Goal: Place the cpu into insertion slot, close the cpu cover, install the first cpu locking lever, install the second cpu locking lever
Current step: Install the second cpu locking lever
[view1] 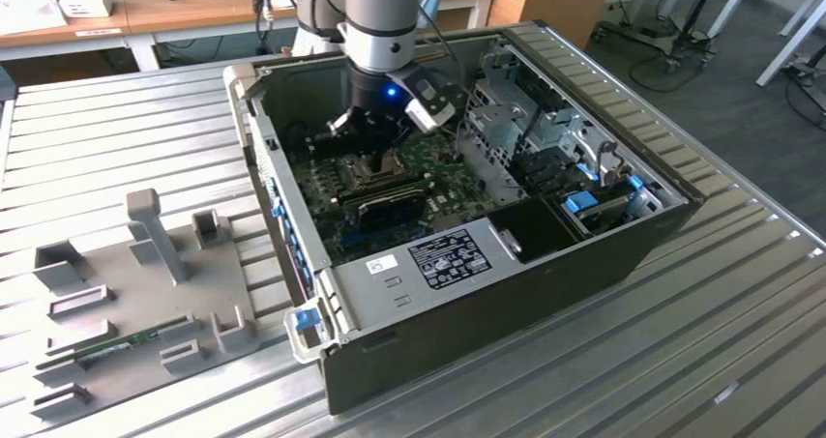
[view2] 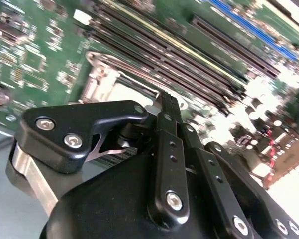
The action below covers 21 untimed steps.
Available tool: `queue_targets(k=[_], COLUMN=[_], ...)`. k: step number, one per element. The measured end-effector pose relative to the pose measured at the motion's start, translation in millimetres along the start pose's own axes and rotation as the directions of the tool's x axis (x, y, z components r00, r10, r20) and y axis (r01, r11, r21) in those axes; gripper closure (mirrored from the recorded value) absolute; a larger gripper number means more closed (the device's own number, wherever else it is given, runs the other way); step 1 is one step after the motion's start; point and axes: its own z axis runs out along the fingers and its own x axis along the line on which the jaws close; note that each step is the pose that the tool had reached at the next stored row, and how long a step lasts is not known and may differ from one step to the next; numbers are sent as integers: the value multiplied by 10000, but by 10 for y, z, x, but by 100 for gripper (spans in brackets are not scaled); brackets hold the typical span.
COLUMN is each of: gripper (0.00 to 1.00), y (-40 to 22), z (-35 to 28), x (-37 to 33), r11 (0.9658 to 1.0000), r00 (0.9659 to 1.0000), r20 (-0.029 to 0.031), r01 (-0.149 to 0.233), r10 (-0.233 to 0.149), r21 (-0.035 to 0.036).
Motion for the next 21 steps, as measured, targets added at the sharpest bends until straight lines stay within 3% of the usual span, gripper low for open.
queue_targets(k=[3, 7, 13, 21], gripper=[89, 89, 89, 89], y=[7, 67, 168, 186], z=[6, 12, 18, 18], x=[-88, -126, -142, -139], r11=[10000, 10000, 10000, 10000], r00=[10000, 10000, 10000, 10000], r20=[0, 6, 26, 28], r01=[-2, -3, -1, -2], r10=[2, 3, 1, 3], r21=[-1, -7, -26, -31])
